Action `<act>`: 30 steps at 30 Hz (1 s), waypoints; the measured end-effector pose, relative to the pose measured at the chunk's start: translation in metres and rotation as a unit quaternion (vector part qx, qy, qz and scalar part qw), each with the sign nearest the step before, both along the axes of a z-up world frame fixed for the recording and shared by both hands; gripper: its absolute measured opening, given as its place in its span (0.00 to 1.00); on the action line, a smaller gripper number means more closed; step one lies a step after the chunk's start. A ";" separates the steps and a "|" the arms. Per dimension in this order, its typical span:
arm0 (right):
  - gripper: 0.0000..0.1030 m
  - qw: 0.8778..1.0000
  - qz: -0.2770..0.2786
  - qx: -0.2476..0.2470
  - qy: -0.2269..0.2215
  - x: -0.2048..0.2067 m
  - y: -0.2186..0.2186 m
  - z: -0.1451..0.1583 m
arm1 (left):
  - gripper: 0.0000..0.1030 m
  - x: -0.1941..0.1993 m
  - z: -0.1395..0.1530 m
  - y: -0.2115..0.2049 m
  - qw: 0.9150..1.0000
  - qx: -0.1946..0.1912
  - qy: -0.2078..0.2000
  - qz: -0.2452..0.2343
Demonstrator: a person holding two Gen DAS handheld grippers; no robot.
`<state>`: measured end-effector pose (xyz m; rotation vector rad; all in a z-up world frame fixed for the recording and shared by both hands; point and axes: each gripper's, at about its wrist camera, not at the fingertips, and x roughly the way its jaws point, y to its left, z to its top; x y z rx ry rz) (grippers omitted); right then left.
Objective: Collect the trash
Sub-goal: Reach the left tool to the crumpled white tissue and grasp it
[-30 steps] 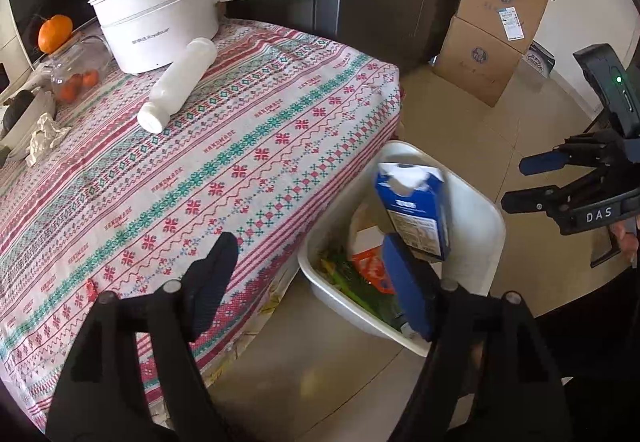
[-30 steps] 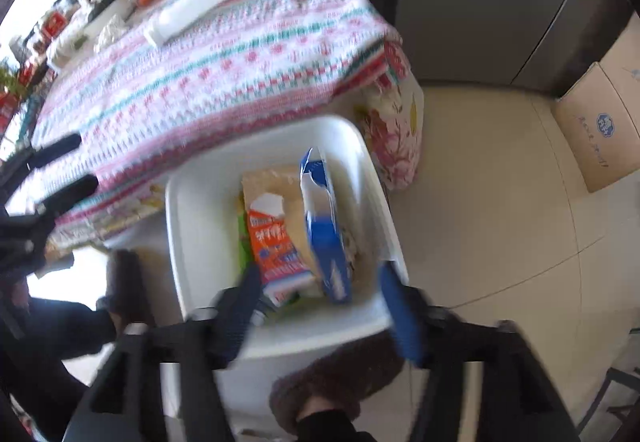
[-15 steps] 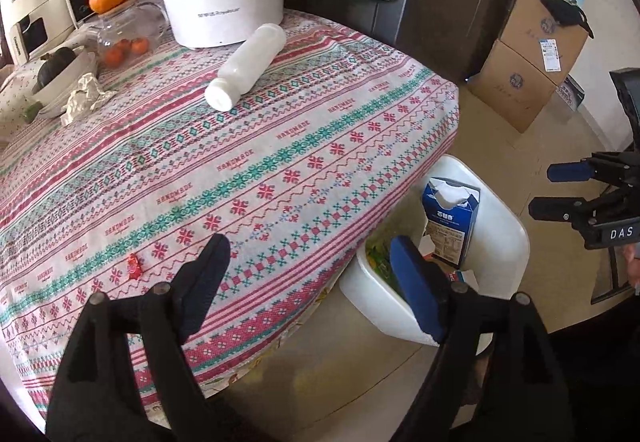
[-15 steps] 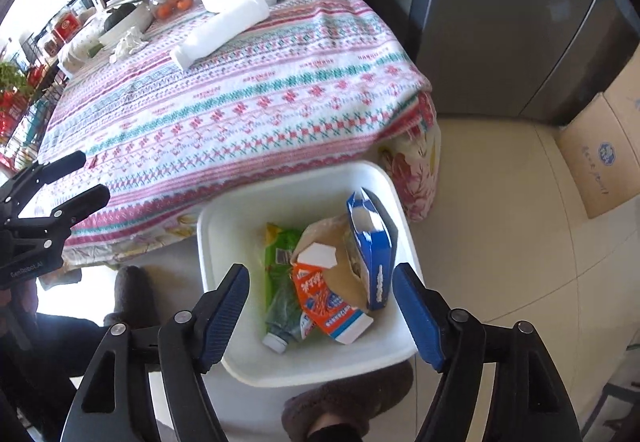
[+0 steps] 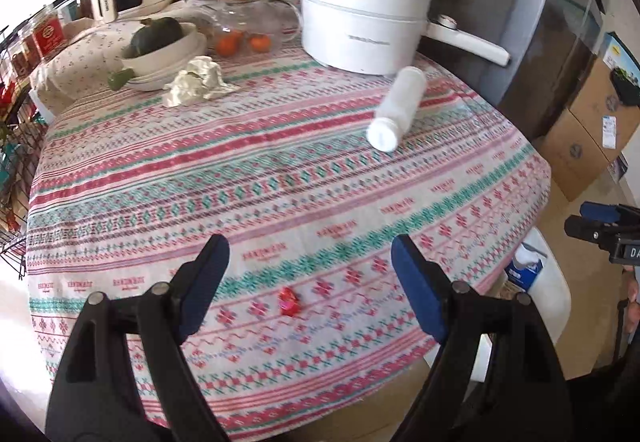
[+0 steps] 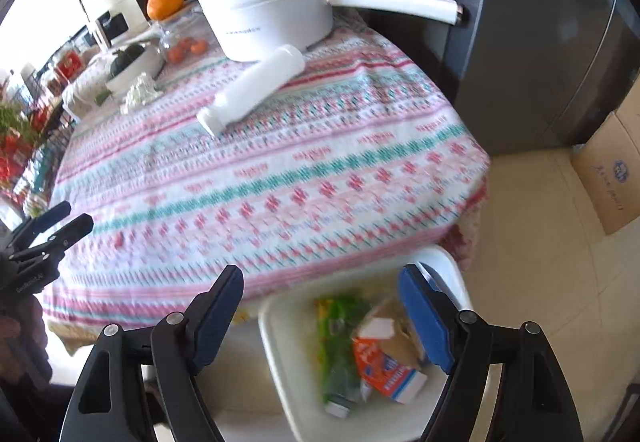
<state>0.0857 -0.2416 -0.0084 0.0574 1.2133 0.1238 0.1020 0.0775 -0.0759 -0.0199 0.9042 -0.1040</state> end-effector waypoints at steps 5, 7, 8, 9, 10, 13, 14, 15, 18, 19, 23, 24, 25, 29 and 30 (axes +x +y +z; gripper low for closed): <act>0.80 1.000 0.002 -0.008 -0.027 0.024 0.034 -0.002 | 0.81 0.034 -0.007 0.036 0.999 0.010 -0.014 0.037; 0.81 0.999 0.005 -0.016 -0.035 0.033 0.048 -0.007 | 0.81 0.049 -0.011 0.050 0.998 0.016 -0.020 0.052; 0.81 0.999 0.006 -0.019 -0.037 0.037 0.053 -0.010 | 0.81 0.057 -0.013 0.056 0.998 0.017 -0.023 0.060; 0.81 0.999 0.008 -0.024 -0.040 0.041 0.059 -0.013 | 0.81 0.065 -0.015 0.063 0.997 0.015 -0.027 0.069; 0.81 0.999 0.009 -0.027 -0.041 0.045 0.065 -0.017 | 0.81 0.073 -0.017 0.069 0.997 0.012 -0.029 0.076; 0.81 0.998 0.013 -0.036 -0.042 0.059 0.080 -0.030 | 0.81 0.096 -0.023 0.084 0.995 0.003 -0.035 0.092; 0.81 0.998 0.014 -0.037 -0.043 0.064 0.085 -0.034 | 0.81 0.104 -0.025 0.087 0.995 0.002 -0.038 0.095; 0.81 0.998 0.015 -0.037 -0.045 0.069 0.089 -0.037 | 0.81 0.112 -0.026 0.090 0.994 0.002 -0.042 0.097; 0.81 0.998 0.014 -0.038 -0.050 0.081 0.099 -0.043 | 0.81 0.132 -0.031 0.096 0.994 0.004 -0.052 0.100; 0.81 0.998 0.013 -0.037 -0.051 0.085 0.102 -0.046 | 0.81 0.139 -0.033 0.098 0.993 0.003 -0.057 0.101; 0.81 0.998 0.005 -0.026 -0.051 0.098 0.111 -0.055 | 0.81 0.162 -0.042 0.104 0.990 -0.003 -0.073 0.118; 0.81 0.998 0.002 -0.023 -0.050 0.101 0.112 -0.058 | 0.81 0.167 -0.045 0.106 0.989 -0.009 -0.076 0.126; 0.81 0.999 0.000 -0.020 -0.051 0.104 0.114 -0.059 | 0.81 0.172 -0.048 0.109 0.987 -0.019 -0.079 0.136; 0.81 0.998 -0.003 -0.018 -0.052 0.110 0.118 -0.065 | 0.81 0.192 -0.056 0.118 0.982 -0.056 -0.084 0.163; 0.81 0.998 -0.002 -0.019 -0.053 0.111 0.119 -0.066 | 0.81 0.198 -0.058 0.119 0.980 -0.059 -0.082 0.169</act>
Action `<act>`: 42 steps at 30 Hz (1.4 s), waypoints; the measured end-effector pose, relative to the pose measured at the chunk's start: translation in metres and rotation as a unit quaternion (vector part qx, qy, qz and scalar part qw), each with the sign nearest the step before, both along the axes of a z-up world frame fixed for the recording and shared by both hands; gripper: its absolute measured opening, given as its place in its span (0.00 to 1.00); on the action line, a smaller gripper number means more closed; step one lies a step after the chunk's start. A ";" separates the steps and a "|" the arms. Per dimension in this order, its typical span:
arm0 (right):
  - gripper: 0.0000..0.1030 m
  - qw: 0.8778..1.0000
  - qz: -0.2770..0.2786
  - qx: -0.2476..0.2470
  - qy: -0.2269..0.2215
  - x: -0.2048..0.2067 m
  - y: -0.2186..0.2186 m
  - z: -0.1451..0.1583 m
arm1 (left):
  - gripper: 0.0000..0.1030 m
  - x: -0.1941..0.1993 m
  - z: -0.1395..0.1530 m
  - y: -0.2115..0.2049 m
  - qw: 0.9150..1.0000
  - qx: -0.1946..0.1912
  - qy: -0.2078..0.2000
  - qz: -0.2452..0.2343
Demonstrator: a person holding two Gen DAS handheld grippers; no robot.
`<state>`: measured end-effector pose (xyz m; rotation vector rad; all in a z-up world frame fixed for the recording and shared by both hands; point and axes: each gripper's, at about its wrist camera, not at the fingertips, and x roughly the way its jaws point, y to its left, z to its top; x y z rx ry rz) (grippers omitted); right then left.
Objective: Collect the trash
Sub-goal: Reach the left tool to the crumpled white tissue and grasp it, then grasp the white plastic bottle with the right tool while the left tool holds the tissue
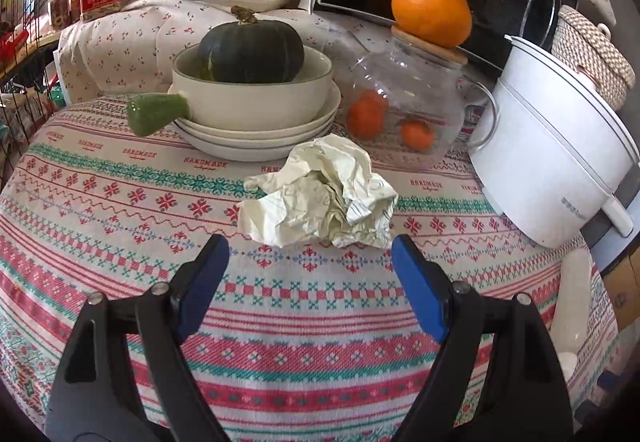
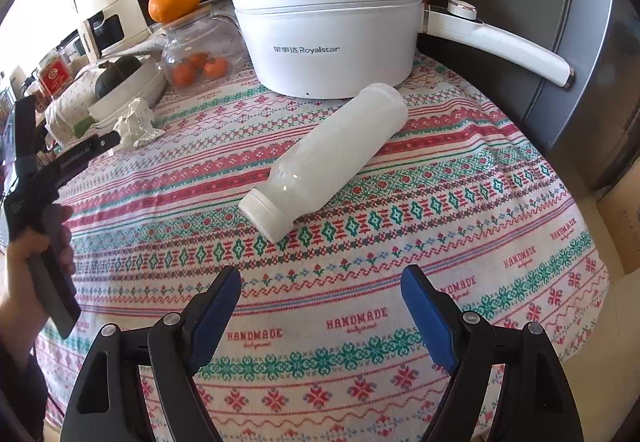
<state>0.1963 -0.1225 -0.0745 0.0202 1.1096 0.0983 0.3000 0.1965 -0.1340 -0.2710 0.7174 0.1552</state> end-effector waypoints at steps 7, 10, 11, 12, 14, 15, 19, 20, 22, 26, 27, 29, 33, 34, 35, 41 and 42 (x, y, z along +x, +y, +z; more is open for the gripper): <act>0.81 1.000 -0.003 -0.014 -0.003 0.001 -0.001 -0.005 | 0.70 0.023 -0.010 0.013 0.999 -0.036 -0.006 0.016; 0.81 1.000 -0.007 -0.014 -0.004 0.002 -0.005 -0.005 | 0.45 0.029 -0.016 0.019 0.998 -0.053 0.006 0.017; 0.81 1.000 -0.009 -0.013 -0.004 0.002 -0.006 -0.006 | 0.40 0.030 -0.017 0.022 0.998 -0.061 0.006 0.018; 0.81 1.000 -0.011 -0.011 -0.002 0.003 -0.007 -0.006 | 0.36 0.031 -0.018 0.025 0.998 -0.067 0.006 0.018; 0.81 1.000 -0.016 -0.007 0.000 0.004 -0.008 -0.007 | 0.25 0.031 -0.020 0.027 0.997 -0.073 0.009 0.014; 0.81 1.000 -0.017 -0.004 0.003 0.004 -0.008 -0.009 | 0.21 0.031 -0.021 0.027 0.997 -0.074 0.010 0.010; 0.81 1.000 -0.014 -0.002 0.005 0.005 -0.003 -0.011 | 0.03 0.025 -0.018 0.025 0.998 -0.063 0.017 -0.007; 0.81 1.000 -0.012 0.000 0.003 0.006 -0.002 -0.010 | 0.02 0.022 -0.017 0.024 0.998 -0.060 0.019 -0.014; 0.81 1.000 -0.009 0.005 -0.002 0.007 -0.001 -0.007 | 0.02 0.013 -0.013 0.023 0.998 -0.054 0.021 -0.027; 0.81 0.999 -0.019 0.027 -0.009 0.013 0.000 0.000 | 0.01 -0.007 -0.002 0.015 0.997 -0.042 0.022 -0.055; 0.81 0.999 -0.026 0.036 -0.008 0.015 -0.001 0.001 | 0.01 -0.014 0.001 0.013 0.997 -0.042 0.022 -0.062; 0.81 0.998 -0.042 0.054 -0.004 0.020 -0.003 0.000 | 0.01 -0.027 0.009 0.010 0.996 -0.038 0.022 -0.077; 0.81 0.993 -0.086 0.081 -0.002 0.038 -0.011 -0.005 | 0.01 -0.056 0.019 0.006 0.994 -0.035 0.029 -0.099; 0.81 0.992 -0.094 0.087 -0.002 0.042 -0.014 -0.007 | 0.01 -0.060 0.022 0.006 0.993 -0.039 0.031 -0.103; 0.81 0.990 -0.105 0.095 -0.003 0.046 -0.016 -0.010 | 0.01 -0.064 0.023 0.007 0.993 -0.042 0.028 -0.106; 0.81 0.981 -0.138 0.131 0.021 0.065 -0.019 -0.033 | 0.01 -0.087 0.031 -0.013 0.989 -0.025 0.032 -0.146; 0.81 0.980 -0.143 0.134 0.026 0.067 -0.019 -0.038 | 0.01 -0.091 0.031 -0.017 0.988 -0.025 0.035 -0.150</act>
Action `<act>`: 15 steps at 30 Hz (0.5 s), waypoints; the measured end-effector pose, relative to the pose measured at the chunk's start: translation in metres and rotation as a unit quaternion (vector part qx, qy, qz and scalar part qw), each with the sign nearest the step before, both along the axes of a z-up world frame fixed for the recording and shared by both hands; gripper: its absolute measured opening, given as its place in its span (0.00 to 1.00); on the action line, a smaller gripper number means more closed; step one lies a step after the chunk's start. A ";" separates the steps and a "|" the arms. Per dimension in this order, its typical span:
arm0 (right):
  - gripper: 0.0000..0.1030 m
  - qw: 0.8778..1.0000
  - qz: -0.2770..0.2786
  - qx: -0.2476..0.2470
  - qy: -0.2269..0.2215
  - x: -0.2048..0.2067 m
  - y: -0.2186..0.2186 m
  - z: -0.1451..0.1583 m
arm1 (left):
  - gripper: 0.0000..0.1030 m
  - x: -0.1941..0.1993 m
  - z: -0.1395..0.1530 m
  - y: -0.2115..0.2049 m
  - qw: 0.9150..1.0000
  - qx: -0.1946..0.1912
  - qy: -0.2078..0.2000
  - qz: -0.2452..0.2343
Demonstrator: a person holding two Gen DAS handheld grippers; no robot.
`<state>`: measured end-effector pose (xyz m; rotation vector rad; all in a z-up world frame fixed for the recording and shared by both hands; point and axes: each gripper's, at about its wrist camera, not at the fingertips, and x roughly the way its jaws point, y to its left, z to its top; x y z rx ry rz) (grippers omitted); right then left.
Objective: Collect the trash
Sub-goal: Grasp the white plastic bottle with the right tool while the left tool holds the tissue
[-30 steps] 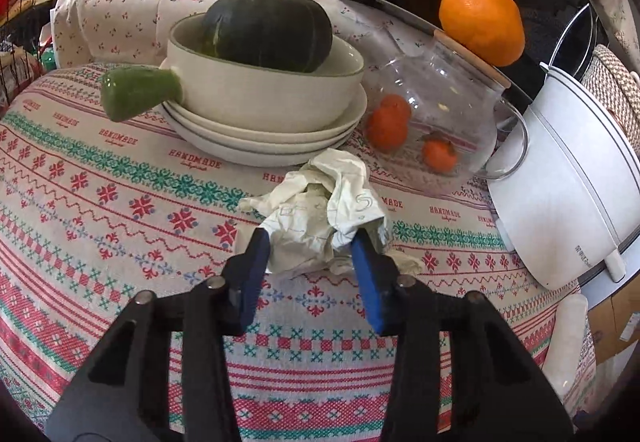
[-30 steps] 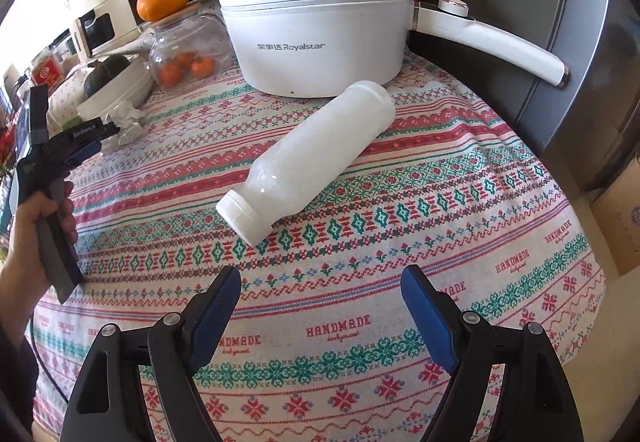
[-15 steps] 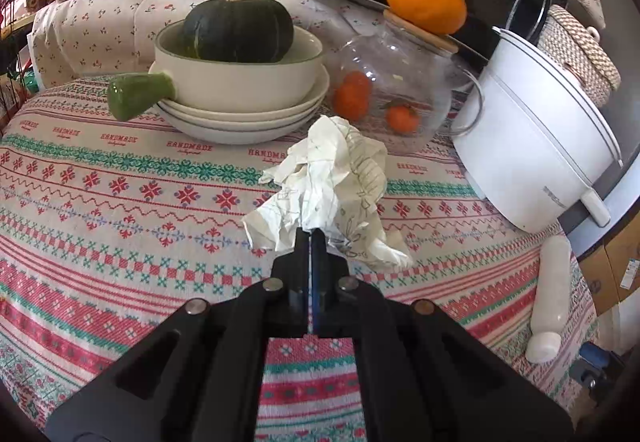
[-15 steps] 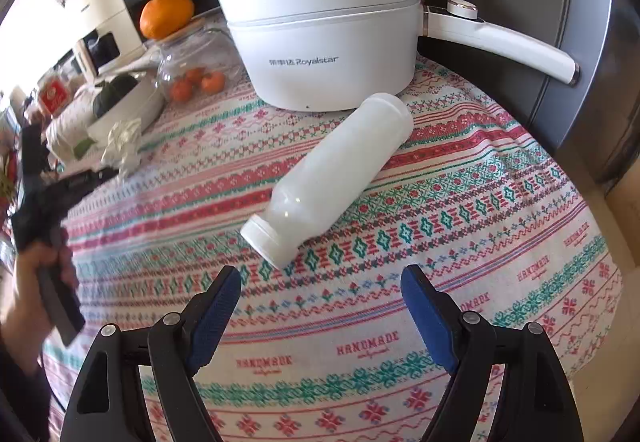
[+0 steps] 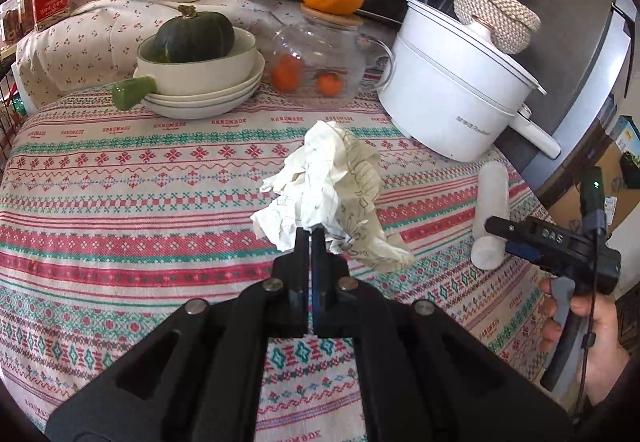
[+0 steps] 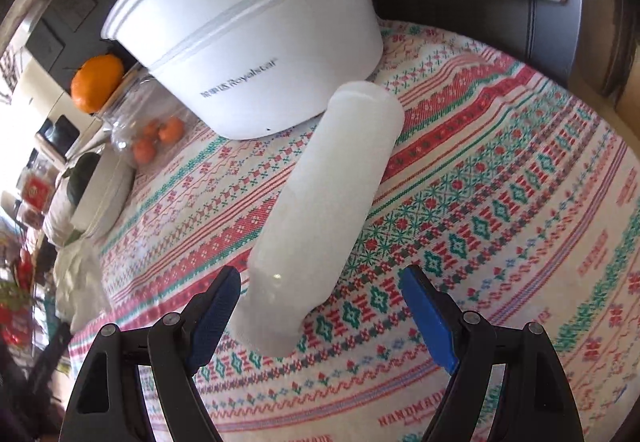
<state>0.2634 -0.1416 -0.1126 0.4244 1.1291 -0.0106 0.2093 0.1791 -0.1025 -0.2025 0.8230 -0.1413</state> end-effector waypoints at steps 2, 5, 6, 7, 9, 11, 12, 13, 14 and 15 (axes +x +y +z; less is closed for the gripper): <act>0.80 1.000 -0.005 0.004 -0.003 0.003 0.001 -0.005 | 0.01 -0.007 0.000 -0.008 1.000 0.000 0.006 -0.007; 0.55 1.000 0.010 0.026 -0.007 0.008 0.005 -0.006 | 0.01 -0.015 0.000 -0.019 1.000 0.004 0.013 -0.014; 0.52 0.999 0.016 0.041 -0.006 0.008 0.006 -0.005 | 0.01 -0.016 0.000 -0.023 1.000 0.006 0.015 -0.016; 0.52 0.999 0.020 0.035 0.004 0.008 0.007 -0.003 | 0.01 -0.019 0.002 -0.026 1.000 0.009 0.016 -0.018; 0.52 0.999 0.035 0.028 0.014 0.004 0.009 0.000 | 0.01 -0.025 0.007 -0.033 1.000 0.007 0.016 -0.021; 0.52 0.998 0.047 0.031 0.014 -0.006 0.004 0.007 | 0.01 -0.034 0.014 -0.042 1.000 0.006 0.015 -0.027; 0.52 0.998 0.049 0.033 0.012 -0.011 0.001 0.011 | 0.01 -0.038 0.019 -0.046 0.999 0.006 0.013 -0.031; 0.52 0.998 0.053 0.036 0.010 -0.017 -0.002 0.017 | 0.01 -0.044 0.024 -0.052 0.999 0.009 0.010 -0.037; 0.52 0.998 0.056 0.037 0.008 -0.022 -0.006 0.022 | 0.01 -0.049 0.028 -0.057 0.999 0.012 0.008 -0.043; 0.52 0.997 0.060 0.038 0.005 -0.028 -0.010 0.029 | 0.01 -0.055 0.033 -0.062 0.999 0.015 0.006 -0.049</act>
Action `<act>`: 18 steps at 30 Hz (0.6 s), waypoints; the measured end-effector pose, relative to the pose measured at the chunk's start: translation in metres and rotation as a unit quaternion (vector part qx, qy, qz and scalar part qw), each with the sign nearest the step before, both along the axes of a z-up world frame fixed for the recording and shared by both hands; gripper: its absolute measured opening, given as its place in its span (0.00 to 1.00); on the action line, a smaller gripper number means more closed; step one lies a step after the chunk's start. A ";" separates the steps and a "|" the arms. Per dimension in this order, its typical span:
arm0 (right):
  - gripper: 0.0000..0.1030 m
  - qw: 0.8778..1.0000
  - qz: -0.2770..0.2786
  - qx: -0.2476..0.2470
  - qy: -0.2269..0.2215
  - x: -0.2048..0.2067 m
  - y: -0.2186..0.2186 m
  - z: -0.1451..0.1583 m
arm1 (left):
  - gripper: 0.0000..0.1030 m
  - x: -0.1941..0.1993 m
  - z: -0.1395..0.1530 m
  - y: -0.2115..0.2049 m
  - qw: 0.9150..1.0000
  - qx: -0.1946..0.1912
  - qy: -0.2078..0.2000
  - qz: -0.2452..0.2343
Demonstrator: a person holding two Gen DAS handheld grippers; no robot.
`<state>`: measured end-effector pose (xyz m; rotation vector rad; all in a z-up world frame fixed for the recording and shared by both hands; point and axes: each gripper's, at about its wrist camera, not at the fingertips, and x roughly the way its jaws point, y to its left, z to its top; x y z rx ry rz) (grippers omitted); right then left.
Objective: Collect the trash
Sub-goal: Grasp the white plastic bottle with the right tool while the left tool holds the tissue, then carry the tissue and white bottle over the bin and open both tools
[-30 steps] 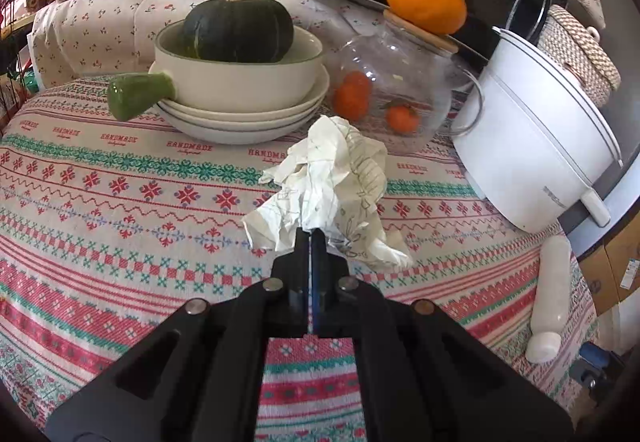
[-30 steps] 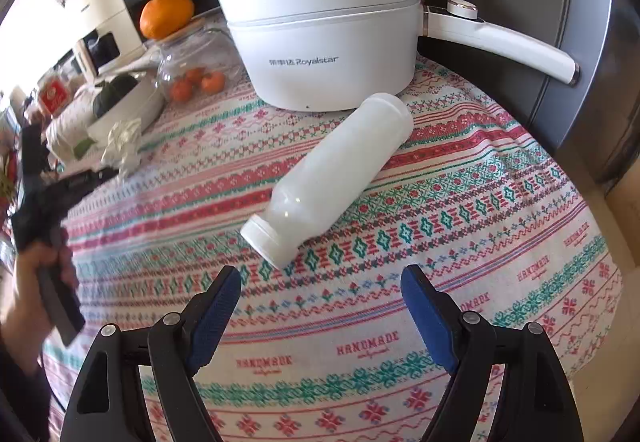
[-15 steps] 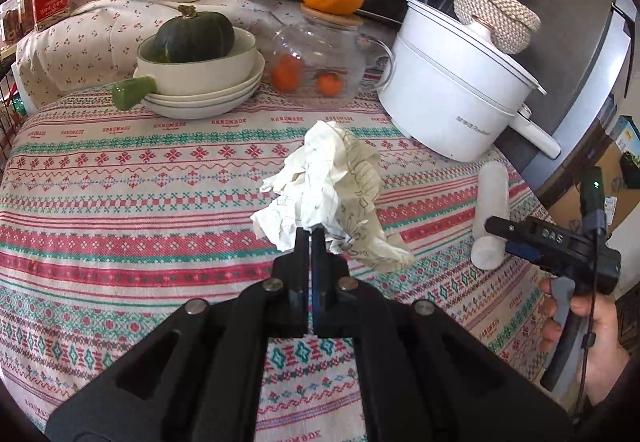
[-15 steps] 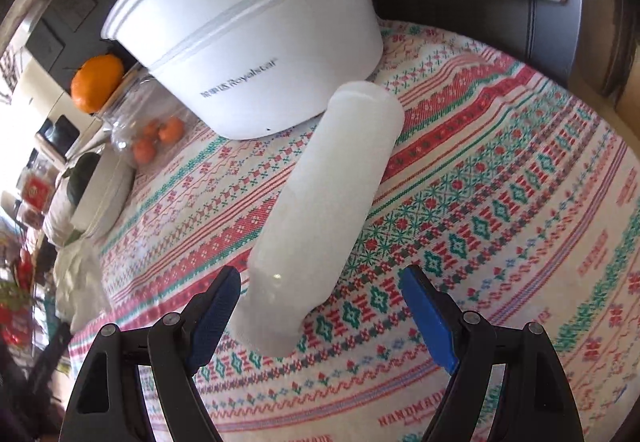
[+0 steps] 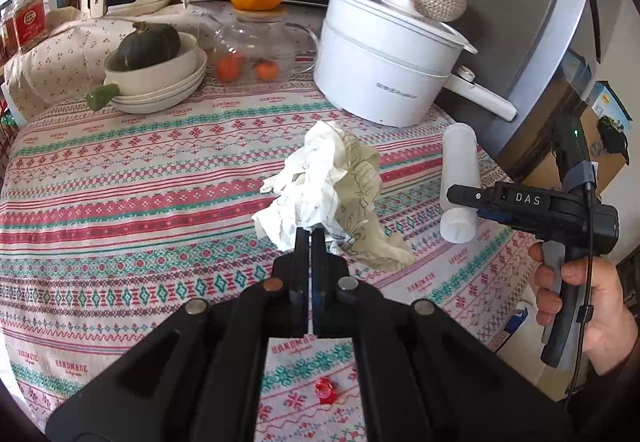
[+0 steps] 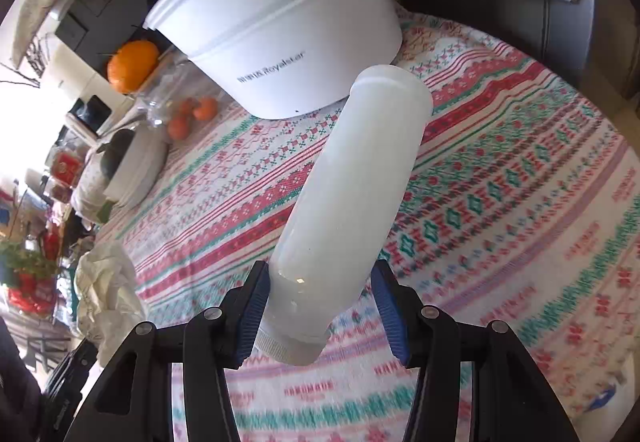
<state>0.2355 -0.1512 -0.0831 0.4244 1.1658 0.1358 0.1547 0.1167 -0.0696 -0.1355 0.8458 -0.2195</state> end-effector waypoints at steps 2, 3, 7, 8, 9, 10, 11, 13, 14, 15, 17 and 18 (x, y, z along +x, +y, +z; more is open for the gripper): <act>0.52 1.000 0.007 0.002 -0.005 -0.012 -0.007 0.015 | 0.01 -0.011 0.011 -0.011 1.000 0.005 -0.006 -0.012; 0.52 1.000 0.011 0.005 -0.007 -0.018 -0.011 0.023 | 0.01 -0.018 0.017 -0.016 1.000 0.006 -0.009 -0.017; 0.52 0.999 0.025 0.004 -0.022 -0.046 -0.024 0.055 | 0.01 -0.047 0.040 -0.038 0.999 -0.001 -0.024 -0.039; 0.52 0.999 0.028 0.000 -0.026 -0.052 -0.026 0.061 | 0.01 -0.053 0.045 -0.043 0.999 -0.005 -0.027 -0.044; 0.52 0.999 0.033 -0.004 -0.030 -0.061 -0.030 0.068 | 0.01 -0.061 0.049 -0.049 0.998 -0.012 -0.028 -0.049; 0.52 0.999 0.035 -0.007 -0.032 -0.067 -0.032 0.073 | 0.01 -0.067 0.052 -0.055 0.998 -0.018 -0.029 -0.054; 0.52 0.999 0.039 -0.010 -0.034 -0.074 -0.035 0.077 | 0.01 -0.073 0.054 -0.060 0.998 -0.025 -0.030 -0.058; 0.52 0.998 0.041 -0.012 -0.035 -0.090 -0.044 0.085 | 0.01 -0.086 0.057 -0.073 0.997 -0.037 -0.028 -0.068; 0.52 0.998 0.041 -0.010 -0.035 -0.098 -0.050 0.088 | 0.01 -0.093 0.057 -0.080 0.996 -0.044 -0.027 -0.074; 0.52 0.998 0.042 -0.010 -0.035 -0.107 -0.055 0.091 | 0.01 -0.099 0.057 -0.086 0.995 -0.052 -0.026 -0.079; 0.52 0.998 0.044 -0.017 -0.035 -0.123 -0.068 0.097 | 0.01 -0.109 0.054 -0.101 0.993 -0.066 -0.020 -0.092; 0.52 0.998 0.045 -0.022 -0.036 -0.129 -0.075 0.099 | 0.01 -0.115 0.052 -0.109 0.992 -0.071 -0.018 -0.099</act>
